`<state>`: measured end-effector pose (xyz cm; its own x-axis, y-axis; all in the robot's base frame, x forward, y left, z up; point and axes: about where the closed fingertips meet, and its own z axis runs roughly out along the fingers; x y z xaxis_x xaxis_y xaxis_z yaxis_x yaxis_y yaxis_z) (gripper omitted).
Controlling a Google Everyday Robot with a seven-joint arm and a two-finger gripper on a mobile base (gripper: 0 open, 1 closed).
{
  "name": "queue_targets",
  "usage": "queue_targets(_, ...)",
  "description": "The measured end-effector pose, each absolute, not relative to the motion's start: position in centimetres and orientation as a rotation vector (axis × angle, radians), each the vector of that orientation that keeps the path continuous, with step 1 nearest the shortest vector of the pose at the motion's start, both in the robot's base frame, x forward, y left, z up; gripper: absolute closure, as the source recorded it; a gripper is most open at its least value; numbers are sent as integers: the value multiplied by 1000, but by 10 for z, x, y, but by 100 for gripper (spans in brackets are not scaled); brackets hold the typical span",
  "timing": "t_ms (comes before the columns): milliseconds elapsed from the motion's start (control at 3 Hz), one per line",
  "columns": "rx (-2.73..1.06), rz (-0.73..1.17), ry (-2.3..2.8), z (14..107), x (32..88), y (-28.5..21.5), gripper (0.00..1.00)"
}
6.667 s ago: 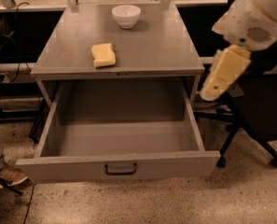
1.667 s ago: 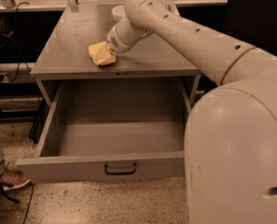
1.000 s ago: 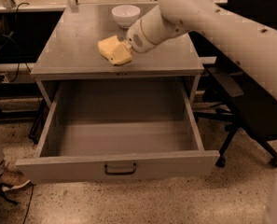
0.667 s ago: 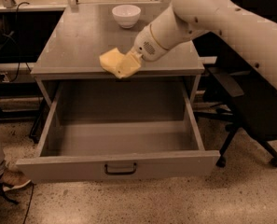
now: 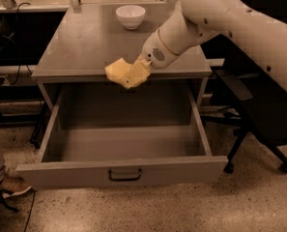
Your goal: Place sponge into top drawer
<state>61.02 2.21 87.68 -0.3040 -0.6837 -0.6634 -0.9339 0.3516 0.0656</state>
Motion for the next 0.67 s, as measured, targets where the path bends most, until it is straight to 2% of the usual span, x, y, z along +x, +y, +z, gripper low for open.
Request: queue_targets(667, -1434, 726, 2153, 773, 603, 49, 100)
